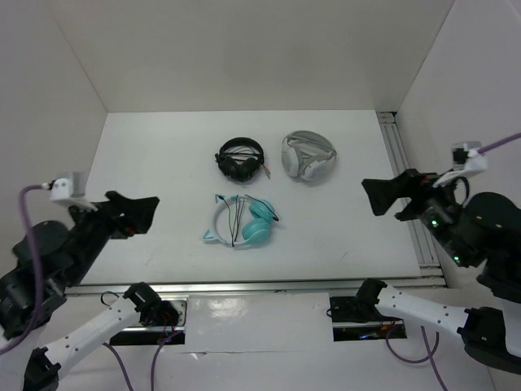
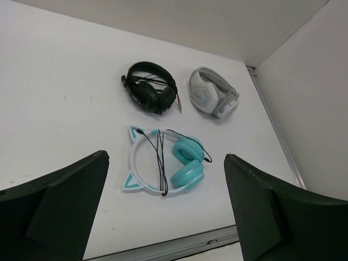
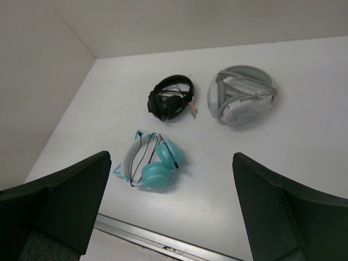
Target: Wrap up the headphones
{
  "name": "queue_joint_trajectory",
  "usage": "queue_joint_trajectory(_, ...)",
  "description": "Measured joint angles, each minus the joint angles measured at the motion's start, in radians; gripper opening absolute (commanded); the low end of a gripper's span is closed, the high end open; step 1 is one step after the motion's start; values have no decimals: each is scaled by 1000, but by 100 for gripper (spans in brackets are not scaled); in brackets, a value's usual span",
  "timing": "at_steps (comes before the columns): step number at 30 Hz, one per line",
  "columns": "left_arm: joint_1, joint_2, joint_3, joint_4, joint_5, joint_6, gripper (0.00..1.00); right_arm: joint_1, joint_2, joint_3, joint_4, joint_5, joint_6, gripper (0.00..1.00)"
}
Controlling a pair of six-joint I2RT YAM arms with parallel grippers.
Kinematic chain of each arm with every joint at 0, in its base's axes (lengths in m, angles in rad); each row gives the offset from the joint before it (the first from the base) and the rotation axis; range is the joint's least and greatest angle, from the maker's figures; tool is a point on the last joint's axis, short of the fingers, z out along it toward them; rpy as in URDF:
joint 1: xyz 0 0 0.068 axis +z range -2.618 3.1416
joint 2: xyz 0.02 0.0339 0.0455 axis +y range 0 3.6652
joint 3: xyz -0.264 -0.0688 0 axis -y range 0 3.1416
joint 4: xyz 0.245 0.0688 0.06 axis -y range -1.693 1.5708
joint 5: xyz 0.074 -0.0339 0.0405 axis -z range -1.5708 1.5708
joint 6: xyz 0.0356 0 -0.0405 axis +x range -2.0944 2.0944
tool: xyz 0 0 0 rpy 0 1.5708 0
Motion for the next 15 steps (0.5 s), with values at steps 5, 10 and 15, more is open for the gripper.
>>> queue_joint_trajectory(5,0,-78,146,-161,-62,42,100,-62,-18,166,-130,3,-9,100)
queue_joint_trajectory(10,0,-118,218,-263,-93,48,100,-72,-42,185,-201,16,-12,100)
queue_joint_trajectory(15,0,-134,226,-311,-116,63,100,-72,-49,155,-238,24,-13,100)
